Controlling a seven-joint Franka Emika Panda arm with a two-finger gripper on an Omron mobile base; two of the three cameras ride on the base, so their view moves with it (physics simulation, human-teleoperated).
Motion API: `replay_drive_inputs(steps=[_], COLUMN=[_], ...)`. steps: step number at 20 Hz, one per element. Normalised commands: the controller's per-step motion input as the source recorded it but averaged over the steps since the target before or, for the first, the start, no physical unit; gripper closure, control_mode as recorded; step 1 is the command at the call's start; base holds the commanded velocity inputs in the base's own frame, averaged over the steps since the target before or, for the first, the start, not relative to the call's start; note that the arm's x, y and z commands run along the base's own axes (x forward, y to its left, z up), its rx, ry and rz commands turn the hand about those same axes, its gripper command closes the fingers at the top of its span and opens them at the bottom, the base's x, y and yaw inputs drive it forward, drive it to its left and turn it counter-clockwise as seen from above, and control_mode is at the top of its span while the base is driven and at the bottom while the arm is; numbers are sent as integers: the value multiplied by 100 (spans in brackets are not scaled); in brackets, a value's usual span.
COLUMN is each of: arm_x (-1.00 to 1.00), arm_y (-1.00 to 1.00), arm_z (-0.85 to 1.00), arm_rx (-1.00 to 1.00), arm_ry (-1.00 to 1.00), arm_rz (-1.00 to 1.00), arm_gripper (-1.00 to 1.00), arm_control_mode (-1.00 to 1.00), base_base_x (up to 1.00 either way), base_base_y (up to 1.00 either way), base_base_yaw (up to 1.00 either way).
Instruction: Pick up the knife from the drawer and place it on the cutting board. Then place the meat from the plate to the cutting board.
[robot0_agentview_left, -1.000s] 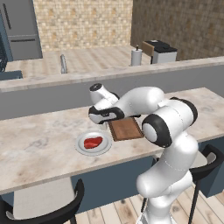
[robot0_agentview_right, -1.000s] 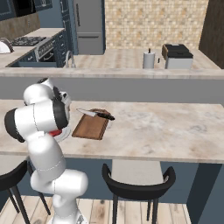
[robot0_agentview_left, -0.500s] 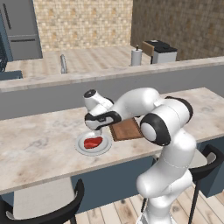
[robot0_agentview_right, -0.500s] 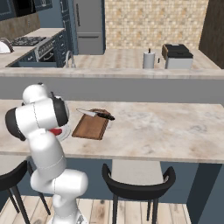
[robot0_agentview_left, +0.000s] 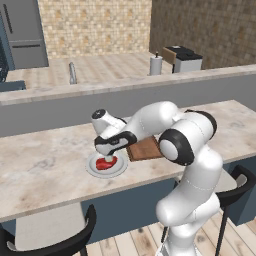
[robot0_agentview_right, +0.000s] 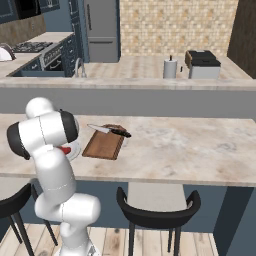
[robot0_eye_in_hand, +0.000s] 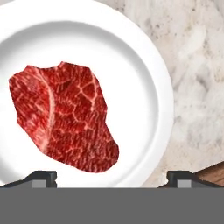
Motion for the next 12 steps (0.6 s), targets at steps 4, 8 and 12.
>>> replay_drive_inputs(steps=[4, 8, 12], arm_x=[-24, -22, -14], arm_y=[4, 5, 3], arm_z=[-20, -17, -17], arm_rx=[1, 1, 2], arm_ry=[0, 0, 0], arm_rz=[4, 4, 4], arm_gripper=[-100, -100, -100], arm_control_mode=[-100, -100, -100], base_base_x=[0, 0, 0], base_base_y=[0, 0, 0], base_base_yaw=[0, 0, 0])
